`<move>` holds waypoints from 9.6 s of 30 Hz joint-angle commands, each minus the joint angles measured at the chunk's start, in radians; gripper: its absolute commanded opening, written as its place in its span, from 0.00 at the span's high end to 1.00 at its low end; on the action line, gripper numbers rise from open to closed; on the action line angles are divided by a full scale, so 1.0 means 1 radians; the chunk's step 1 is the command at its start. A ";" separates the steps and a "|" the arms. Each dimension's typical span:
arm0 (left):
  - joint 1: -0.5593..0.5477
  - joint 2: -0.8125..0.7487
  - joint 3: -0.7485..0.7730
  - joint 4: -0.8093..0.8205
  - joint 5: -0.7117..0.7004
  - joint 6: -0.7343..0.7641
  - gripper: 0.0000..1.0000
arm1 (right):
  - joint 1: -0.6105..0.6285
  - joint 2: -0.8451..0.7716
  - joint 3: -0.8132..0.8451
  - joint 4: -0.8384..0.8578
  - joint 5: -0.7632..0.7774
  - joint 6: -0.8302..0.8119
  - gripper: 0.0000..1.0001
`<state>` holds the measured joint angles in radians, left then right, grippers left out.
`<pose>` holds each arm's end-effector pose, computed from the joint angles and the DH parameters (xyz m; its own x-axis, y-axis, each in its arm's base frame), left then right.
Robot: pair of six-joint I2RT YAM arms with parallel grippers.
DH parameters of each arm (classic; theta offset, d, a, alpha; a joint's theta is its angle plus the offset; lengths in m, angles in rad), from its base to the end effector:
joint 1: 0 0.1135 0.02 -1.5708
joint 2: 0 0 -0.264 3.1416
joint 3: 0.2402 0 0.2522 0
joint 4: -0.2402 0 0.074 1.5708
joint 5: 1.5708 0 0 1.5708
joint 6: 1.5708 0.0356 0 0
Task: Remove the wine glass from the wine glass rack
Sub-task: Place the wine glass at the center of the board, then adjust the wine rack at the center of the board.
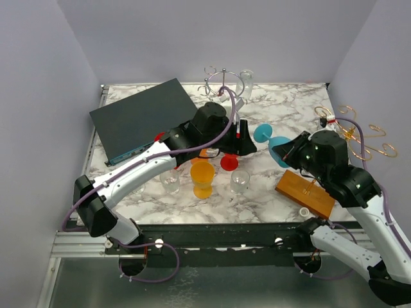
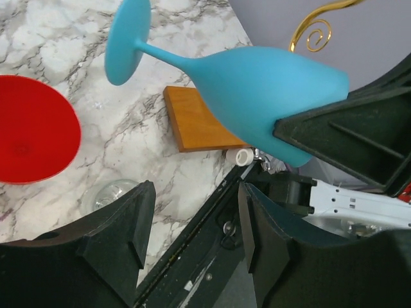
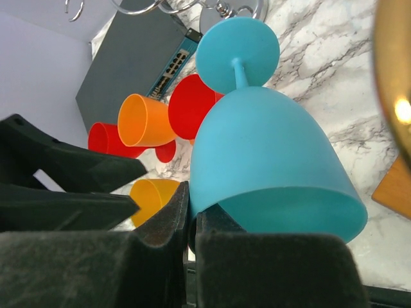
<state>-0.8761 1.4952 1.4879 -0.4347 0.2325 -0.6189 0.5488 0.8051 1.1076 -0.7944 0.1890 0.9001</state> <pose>0.2137 -0.2693 0.3885 -0.7341 -0.0009 -0.6791 0.5587 0.5677 -0.6047 0.1306 0.0720 0.3826 -0.5411 0.5710 -0.6174 0.0850 0.7675 0.6354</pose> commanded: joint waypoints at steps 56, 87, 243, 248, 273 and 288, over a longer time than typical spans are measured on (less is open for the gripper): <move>-0.557 0.266 0.080 0.547 -1.372 0.237 0.81 | 0.000 -0.058 -0.045 0.023 0.018 0.508 0.99; -0.455 0.214 0.057 0.585 -1.335 0.169 1.00 | 0.000 -0.077 -0.043 0.077 -0.025 0.412 0.27; 0.065 0.520 1.068 -0.471 0.089 -0.133 0.40 | -0.001 -0.297 -0.419 0.120 0.051 0.071 0.10; 0.081 0.634 1.131 -0.374 0.155 -0.169 0.36 | 0.000 -0.295 -0.419 0.119 0.050 0.038 0.10; 0.033 0.936 1.147 0.220 0.374 -0.603 0.38 | 0.000 -0.256 -0.507 0.063 0.054 0.099 0.12; 0.007 0.930 1.074 0.359 0.418 -0.756 0.53 | 0.000 -0.258 -0.511 0.061 0.060 0.115 0.13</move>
<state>-0.8551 2.4592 2.5904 -0.1196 0.6052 -1.3289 0.5476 0.5381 0.6224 -0.6678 0.2687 1.0035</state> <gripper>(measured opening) 0.485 0.876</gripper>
